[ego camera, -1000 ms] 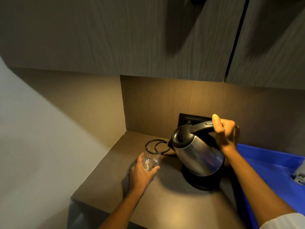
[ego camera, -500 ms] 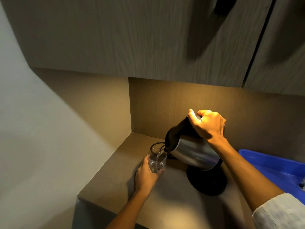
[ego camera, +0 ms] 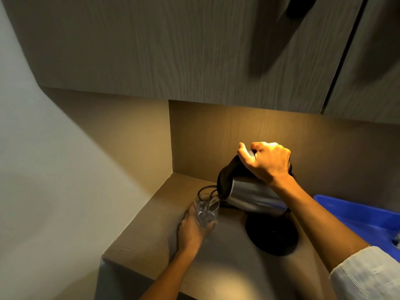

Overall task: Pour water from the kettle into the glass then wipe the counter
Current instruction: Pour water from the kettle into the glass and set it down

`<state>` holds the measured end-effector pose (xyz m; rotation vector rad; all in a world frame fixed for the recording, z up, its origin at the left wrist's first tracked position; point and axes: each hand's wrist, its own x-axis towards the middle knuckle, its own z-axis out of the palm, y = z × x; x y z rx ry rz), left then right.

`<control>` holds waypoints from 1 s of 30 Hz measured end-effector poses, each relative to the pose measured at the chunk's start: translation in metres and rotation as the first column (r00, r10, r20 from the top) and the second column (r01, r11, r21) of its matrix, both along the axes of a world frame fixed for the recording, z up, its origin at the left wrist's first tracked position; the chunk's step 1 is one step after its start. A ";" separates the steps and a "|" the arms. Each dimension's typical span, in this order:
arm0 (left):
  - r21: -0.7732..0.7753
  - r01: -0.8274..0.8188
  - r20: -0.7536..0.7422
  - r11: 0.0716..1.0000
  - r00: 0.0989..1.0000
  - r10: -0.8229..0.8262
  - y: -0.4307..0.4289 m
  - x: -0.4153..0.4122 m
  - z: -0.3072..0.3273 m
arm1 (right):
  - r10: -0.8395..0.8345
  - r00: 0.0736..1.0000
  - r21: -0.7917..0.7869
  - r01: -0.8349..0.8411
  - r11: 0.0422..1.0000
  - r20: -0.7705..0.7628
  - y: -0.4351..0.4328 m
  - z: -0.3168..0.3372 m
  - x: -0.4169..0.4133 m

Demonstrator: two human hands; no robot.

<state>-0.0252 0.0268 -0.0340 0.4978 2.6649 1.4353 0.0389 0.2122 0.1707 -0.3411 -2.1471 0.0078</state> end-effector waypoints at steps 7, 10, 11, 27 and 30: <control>-0.001 0.010 -0.017 1.000 1.000 -0.010 -0.001 0.001 0.004 | 0.014 1.000 0.026 -0.013 1.000 -0.009 -0.002 0.002 -0.001; 0.008 0.011 -0.017 1.000 1.000 -0.011 -0.001 0.002 0.005 | 0.008 1.000 0.045 -0.008 0.999 -0.002 -0.004 0.003 -0.002; 0.012 0.007 -0.017 1.000 1.000 -0.007 -0.001 0.002 0.006 | 0.011 1.000 0.046 -0.011 0.999 -0.002 -0.004 0.003 -0.003; 0.072 -0.003 0.003 0.997 1.000 0.003 -0.001 0.006 0.003 | 0.011 1.000 0.145 -0.010 0.989 0.000 -0.022 0.015 0.001; 0.058 -0.012 0.003 0.998 1.000 0.012 0.000 0.006 0.004 | 0.012 1.000 0.140 -0.013 0.990 0.005 -0.019 0.012 0.001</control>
